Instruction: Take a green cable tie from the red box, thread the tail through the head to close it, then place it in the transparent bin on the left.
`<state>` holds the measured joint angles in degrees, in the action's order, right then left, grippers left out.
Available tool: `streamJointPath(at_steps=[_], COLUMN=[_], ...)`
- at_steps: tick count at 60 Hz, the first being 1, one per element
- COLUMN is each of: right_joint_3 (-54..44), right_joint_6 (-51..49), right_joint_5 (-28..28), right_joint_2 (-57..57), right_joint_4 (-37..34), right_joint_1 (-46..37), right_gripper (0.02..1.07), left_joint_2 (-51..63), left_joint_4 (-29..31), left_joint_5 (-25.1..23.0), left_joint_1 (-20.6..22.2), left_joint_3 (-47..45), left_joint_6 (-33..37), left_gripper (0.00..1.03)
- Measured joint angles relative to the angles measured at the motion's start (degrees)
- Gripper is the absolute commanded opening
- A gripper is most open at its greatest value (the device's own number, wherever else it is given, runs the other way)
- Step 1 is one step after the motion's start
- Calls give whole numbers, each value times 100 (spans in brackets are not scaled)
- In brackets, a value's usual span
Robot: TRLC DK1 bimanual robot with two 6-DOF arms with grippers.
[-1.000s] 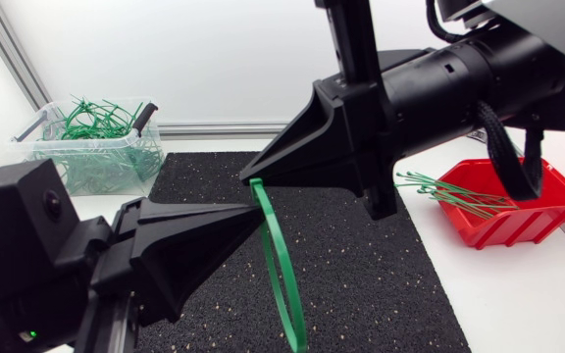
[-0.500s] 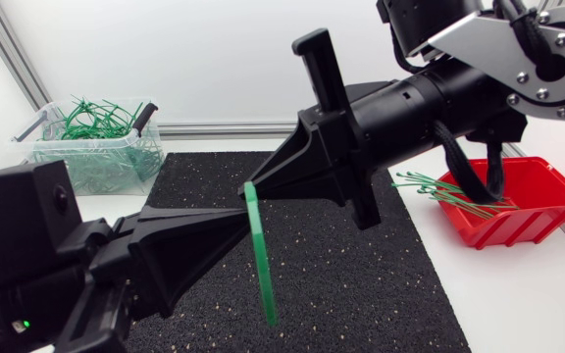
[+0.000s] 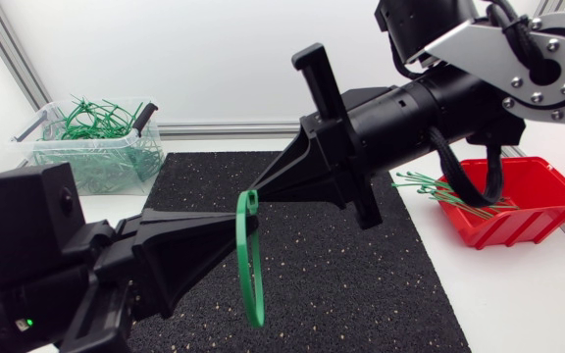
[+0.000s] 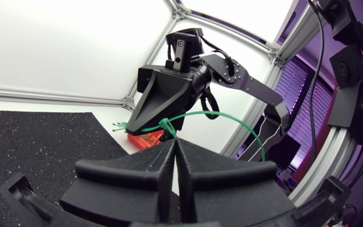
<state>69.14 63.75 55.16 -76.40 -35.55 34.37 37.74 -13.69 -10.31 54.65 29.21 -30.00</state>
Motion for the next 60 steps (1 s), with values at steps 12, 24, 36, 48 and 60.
streamJointPath(at_steps=[12, 24, 36, 48, 60], right_joint_3=[15, 7, -90, -103, -177], right_joint_6=[-756, -1696, -2363, -2944, -3298], right_joint_5=[-308, -1263, -2076, -3206, -4107], right_joint_2=[192, 249, 332, 389, 588], right_joint_4=[-732, -1043, -1108, -1121, -1099], right_joint_1=[-149, -149, -308, -380, -407], right_gripper=[78, 94, 102, 102, 102], left_joint_2=[-131, -114, -122, -79, 444], left_joint_4=[442, 1419, 2179, 2197, 1471], left_joint_5=[-160, -142, -122, -122, -146], left_joint_1=[-162, -605, -1432, -2815, -4393], left_joint_3=[179, 280, 387, 535, 776], left_joint_6=[140, 649, 1416, 2380, 3034], left_gripper=[4, 4, 4, 4, 4])
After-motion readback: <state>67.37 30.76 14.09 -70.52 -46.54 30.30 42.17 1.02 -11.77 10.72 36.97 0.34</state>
